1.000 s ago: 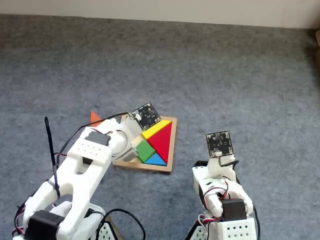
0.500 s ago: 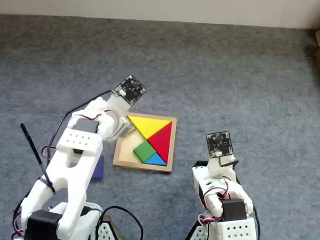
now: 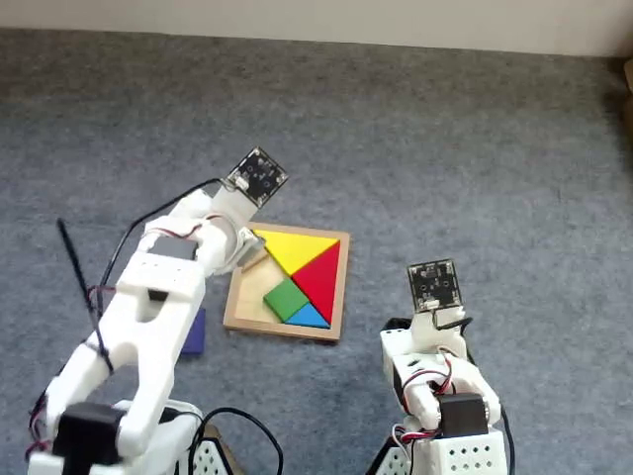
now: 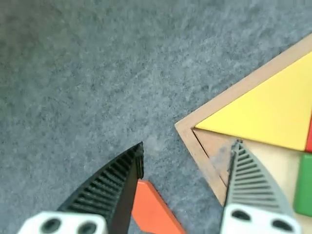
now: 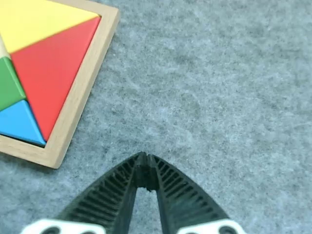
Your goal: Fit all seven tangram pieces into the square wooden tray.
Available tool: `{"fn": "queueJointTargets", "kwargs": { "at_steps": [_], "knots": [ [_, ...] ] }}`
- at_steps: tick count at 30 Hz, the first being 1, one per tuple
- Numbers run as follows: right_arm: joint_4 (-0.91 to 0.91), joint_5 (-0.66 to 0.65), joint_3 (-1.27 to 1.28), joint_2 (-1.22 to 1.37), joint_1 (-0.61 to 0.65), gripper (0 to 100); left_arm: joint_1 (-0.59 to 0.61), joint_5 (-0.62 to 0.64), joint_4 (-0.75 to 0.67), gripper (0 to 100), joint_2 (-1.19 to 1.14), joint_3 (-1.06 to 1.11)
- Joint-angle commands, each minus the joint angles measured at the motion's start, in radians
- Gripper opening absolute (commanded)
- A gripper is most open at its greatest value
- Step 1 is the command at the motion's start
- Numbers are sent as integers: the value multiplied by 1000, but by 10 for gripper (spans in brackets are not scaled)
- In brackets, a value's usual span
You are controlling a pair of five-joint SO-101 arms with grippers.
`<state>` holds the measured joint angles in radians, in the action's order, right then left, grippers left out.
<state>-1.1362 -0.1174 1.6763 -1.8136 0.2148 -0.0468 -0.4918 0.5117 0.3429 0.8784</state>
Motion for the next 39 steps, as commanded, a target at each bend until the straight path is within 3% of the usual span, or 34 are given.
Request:
{"fn": "queueJointTargets", "kwargs": {
  "at_steps": [1,6,12,22,28,39],
  "knots": [
    [-7,5,107,-10,-22,5,51,-6,80,284,-160,-191],
    [-7,5,107,-10,-22,5,76,-6,163,284,-351,-348],
    [-7,5,107,-10,-22,5,56,-11,232,284,-429,-387],
    [-7,5,107,-10,-22,5,-56,-6,393,283,-426,-381],
    [-7,5,107,-10,-22,5,-128,-5,433,213,-426,-389],
    [-7,5,107,-10,-22,5,-73,21,546,215,-168,-383]
  ]
}}
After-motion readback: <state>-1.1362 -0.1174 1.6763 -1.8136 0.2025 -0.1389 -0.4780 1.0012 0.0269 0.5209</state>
